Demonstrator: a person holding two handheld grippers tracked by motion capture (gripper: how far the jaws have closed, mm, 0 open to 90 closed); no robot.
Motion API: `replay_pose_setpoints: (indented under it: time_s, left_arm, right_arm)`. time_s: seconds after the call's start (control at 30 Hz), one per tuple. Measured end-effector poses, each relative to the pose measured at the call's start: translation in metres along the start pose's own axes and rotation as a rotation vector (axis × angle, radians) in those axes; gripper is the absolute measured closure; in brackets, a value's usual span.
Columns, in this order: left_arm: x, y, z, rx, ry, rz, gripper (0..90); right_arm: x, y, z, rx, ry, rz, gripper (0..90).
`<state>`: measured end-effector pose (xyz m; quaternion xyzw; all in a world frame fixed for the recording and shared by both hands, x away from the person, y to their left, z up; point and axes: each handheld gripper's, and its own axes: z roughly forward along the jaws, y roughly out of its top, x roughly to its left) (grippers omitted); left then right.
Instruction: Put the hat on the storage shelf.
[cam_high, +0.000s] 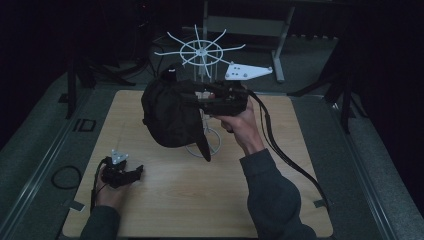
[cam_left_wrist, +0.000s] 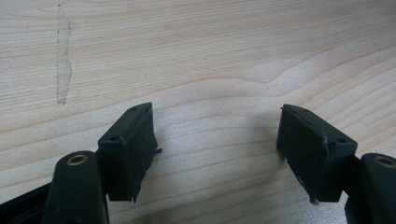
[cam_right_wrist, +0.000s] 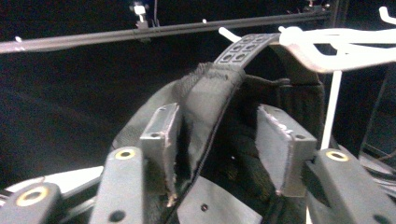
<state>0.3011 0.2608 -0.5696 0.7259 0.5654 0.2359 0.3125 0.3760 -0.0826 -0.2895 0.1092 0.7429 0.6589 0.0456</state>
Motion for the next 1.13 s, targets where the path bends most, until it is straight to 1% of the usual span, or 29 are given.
replay_pose_setpoints:
  time_s: [0.03, 0.07, 0.3, 0.37, 0.43, 0.53, 0.6, 0.7, 0.8, 0.93, 1.07, 1.13]
  left_arm:
    - [0.0, 0.0, 0.0, 0.0, 0.0, 0.0, 28.4]
    - [0.0, 0.0, 0.0, 0.0, 0.0, 0.0, 28.4]
    - [0.0, 0.0, 0.0, 0.0, 0.0, 0.0, 28.4]
    - [0.0, 0.0, 0.0, 0.0, 0.0, 0.0, 28.4]
    - [0.0, 0.0, 0.0, 0.0, 0.0, 0.0, 28.4]
    - [0.0, 0.0, 0.0, -0.001, 0.001, -0.001, 28.3]
    - [0.0, 0.0, 0.0, -0.001, 0.0, -0.002, 28.3]
    - [0.0, 0.0, 0.0, -0.001, 0.001, -0.001, 28.3]
    - [0.0, 0.0, 0.0, -0.001, 0.001, -0.002, 28.3]
    - [0.0, 0.0, 0.0, -0.002, 0.001, -0.002, 28.3]
    - [0.0, 0.0, 0.0, -0.002, 0.001, -0.003, 28.3]
    - [0.0, 0.0, 0.0, -0.002, 0.001, -0.003, 28.3]
  right_arm:
    - [0.0, 0.0, 0.0, 0.005, -0.006, -0.004, 44.9]
    - [0.001, 0.0, -0.002, 0.014, -0.021, -0.011, 40.9]
    - [0.004, -0.001, -0.004, 0.055, -0.055, -0.031, 28.9]
    - [0.004, -0.003, -0.006, 0.049, -0.057, -0.026, 26.5]
    - [0.003, -0.005, -0.008, 0.045, -0.069, -0.015, 23.0]
    - [0.001, -0.008, -0.012, 0.046, -0.08, 0.001, 20.2]
    - [0.001, -0.008, -0.014, 0.05, -0.08, -0.006, 19.9]
    - [0.003, -0.009, -0.016, 0.06, -0.083, -0.01, 16.6]
    - [0.003, -0.012, -0.019, 0.07, -0.079, -0.004, 14.7]
    - [0.003, -0.016, -0.022, 0.088, -0.082, -0.002, 13.6]
    - [0.007, -0.015, -0.022, 0.1, -0.078, -0.019, 13.2]
    - [0.007, -0.015, -0.022, 0.103, -0.079, -0.018, 13.3]
